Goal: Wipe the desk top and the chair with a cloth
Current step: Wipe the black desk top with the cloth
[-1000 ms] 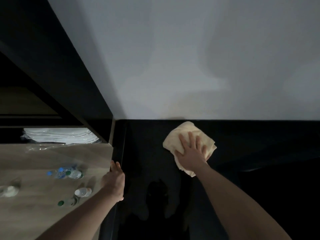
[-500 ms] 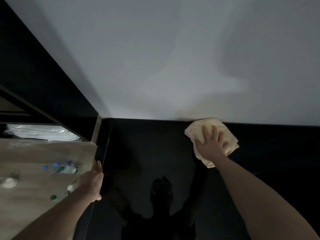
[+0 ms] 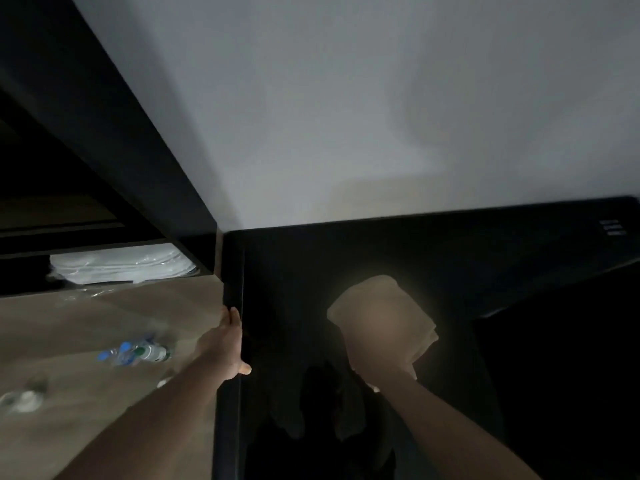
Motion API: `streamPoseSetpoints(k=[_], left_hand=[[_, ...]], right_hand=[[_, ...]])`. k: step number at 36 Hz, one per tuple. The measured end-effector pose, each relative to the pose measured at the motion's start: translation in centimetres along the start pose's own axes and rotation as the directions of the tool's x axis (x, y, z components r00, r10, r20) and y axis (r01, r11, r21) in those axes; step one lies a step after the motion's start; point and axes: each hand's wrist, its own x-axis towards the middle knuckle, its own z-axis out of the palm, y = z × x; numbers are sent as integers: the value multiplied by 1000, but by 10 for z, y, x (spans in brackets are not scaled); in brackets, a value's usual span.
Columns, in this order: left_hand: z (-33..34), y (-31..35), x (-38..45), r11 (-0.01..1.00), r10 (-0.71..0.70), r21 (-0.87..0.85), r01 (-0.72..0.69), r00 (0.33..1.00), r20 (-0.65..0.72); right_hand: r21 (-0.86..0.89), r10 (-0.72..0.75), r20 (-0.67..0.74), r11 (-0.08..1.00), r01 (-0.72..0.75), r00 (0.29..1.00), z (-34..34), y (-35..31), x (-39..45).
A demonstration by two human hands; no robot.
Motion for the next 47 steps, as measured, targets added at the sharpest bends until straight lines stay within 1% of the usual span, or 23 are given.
streamPoseSetpoints(k=[2,5,8,10,13,19,21,22,24,25,27,30,31,33,34,36,38,40,43,44,45,47], left_hand=[[5,-10,-4,998,39,-42,-39,999,-6],[16,-22,-13,991,76,-106,-79,997,-31],[31,-30,-26,981,142,-123,-149,988,-59],[41,-35,-37,973,189,-122,-196,980,-69],[54,-44,-54,962,238,-125,-243,970,-51],[76,-56,-91,949,275,-148,-280,960,-51],[85,-58,-104,945,281,-163,-283,959,-34],[90,-59,-110,945,279,-169,-279,960,-28],[98,-60,-125,949,267,-171,-266,964,-22],[102,-60,-133,950,263,-173,-262,965,-18],[110,-61,-150,948,267,-178,-264,964,-10],[129,-60,-174,943,266,-201,-265,964,-23],[137,-59,-182,940,265,-210,-267,964,-38],[156,-58,-199,927,283,-232,-294,956,-81],[166,-58,-209,917,303,-239,-321,947,-107],[191,-58,-228,895,345,-243,-373,926,-151],[216,-57,-252,879,375,-247,-407,912,-169],[237,-52,-281,876,390,-234,-422,905,-170],[264,-36,-328,871,417,-220,-439,898,-142],[273,-29,-342,871,420,-222,-439,898,-131],[282,-22,-354,869,425,-226,-441,897,-120],[300,-9,-374,855,453,-236,-463,886,-97]], right_hand=[[34,6,-1,999,-6,1000,21,-20,-27],[26,-23,-10,999,23,1000,56,-48,-65],[17,-66,-22,998,67,998,89,-66,-99],[26,-86,0,996,86,996,105,-73,-122],[20,-112,55,994,111,992,128,-74,-155],[-27,-182,57,983,184,982,170,-62,-209],[-58,-182,71,981,186,981,184,-57,-219],[-102,-174,52,979,179,983,190,-56,-223],[-149,-174,-56,975,164,983,199,-54,-231],[-139,-174,-66,977,164,983,203,-52,-235],[-105,-178,-30,979,174,984,206,-48,-248],[-58,-203,-57,978,200,977,201,-38,-272],[-11,-215,-58,977,214,975,200,-33,-280],[144,-231,-78,960,240,970,200,-21,-297],[246,-224,-109,938,244,969,200,-14,-308],[491,-148,-164,846,210,975,209,1,-331],[692,-28,-161,710,133,987,219,17,-363],[837,66,-117,544,62,991,232,36,-397],[970,174,-21,243,-23,984,264,71,-445],[984,221,12,173,-51,975,275,85,-459],[989,267,46,122,-81,963,286,97,-471],[986,352,101,91,-142,931,304,122,-490]])
